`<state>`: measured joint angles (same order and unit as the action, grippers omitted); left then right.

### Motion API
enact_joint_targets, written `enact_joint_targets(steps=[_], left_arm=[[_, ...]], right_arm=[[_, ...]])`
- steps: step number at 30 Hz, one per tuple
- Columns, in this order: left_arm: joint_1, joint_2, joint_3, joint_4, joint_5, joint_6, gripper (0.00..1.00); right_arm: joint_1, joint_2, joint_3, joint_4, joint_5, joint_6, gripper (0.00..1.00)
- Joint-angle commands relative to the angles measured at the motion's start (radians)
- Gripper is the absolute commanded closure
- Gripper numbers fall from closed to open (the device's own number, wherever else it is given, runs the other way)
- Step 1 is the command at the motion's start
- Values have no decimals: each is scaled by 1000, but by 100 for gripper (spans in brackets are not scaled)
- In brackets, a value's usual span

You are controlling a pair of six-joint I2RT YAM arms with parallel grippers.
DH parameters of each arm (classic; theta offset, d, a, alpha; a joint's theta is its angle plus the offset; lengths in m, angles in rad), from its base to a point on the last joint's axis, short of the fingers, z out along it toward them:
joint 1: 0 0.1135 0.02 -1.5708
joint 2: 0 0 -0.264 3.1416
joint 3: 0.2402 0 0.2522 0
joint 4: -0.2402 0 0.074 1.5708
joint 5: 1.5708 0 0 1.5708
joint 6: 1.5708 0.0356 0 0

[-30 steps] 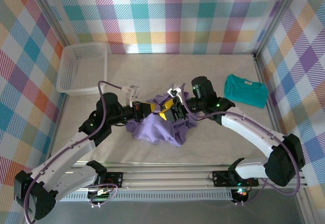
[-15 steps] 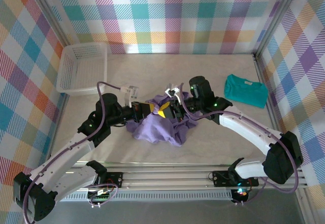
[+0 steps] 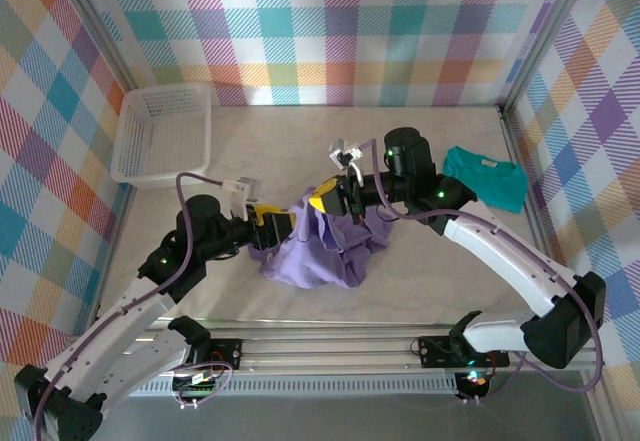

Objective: Fold the inside-out t-shirt
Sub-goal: Adjust the T-shirt at the center of the table.

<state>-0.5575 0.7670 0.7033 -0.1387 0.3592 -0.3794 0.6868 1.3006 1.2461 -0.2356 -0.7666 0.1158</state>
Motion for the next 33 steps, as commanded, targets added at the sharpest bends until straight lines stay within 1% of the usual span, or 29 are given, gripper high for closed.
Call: enact_joint_targets(steps=[1,4,8,11,13,14,15,16,18,19,20,21,23,25,27,28,30,32,33], left_arm=[[-5,-51,-15,16,32,29,31],[-33,-52,9,24,17,65,26],[-85,9,80,-18,-33,145,25],[-121,72,124,-10,-39,183,31],[-133,111,143,1,-60,193,38],[-134,129,149,14,-68,192,43],[-134,147,156,23,-82,191,51],[-134,161,163,25,-105,187,62],[-132,180,169,25,-157,163,92],[-132,182,168,23,-186,144,100],[-130,180,166,21,-215,123,100],[-123,174,164,14,-229,103,100],[-91,165,158,12,-207,51,100],[-50,158,153,9,-167,-13,100],[-2,153,150,-1,-133,-83,100],[17,151,150,-8,-121,-108,100],[48,143,143,-9,-90,-149,100],[68,136,141,-23,-81,-174,100],[77,132,140,-29,-75,-181,100]], right_arm=[[-6,43,57,-76,0,26,100],[-5,66,71,-72,-51,40,100],[-6,82,97,-98,-67,49,100],[-7,93,113,-117,-75,57,100],[-12,98,112,-117,-85,70,100],[-16,101,109,-110,-94,85,100],[-24,103,102,-100,-102,103,100],[-33,103,96,-92,-105,122,100],[-75,96,77,-87,-87,186,100],[-101,88,63,-93,-63,215,92],[-133,75,46,-115,-22,238,82],[-153,57,31,-157,41,221,74],[-149,4,-20,-214,159,125,67],[-120,-51,-101,-182,183,28,61],[-75,-103,-201,-128,247,-56,58],[-47,-115,-224,-117,284,-95,57],[1,-121,-278,-88,381,-170,53],[28,-109,-322,-21,424,-202,48],[36,-99,-348,26,432,-206,48]])
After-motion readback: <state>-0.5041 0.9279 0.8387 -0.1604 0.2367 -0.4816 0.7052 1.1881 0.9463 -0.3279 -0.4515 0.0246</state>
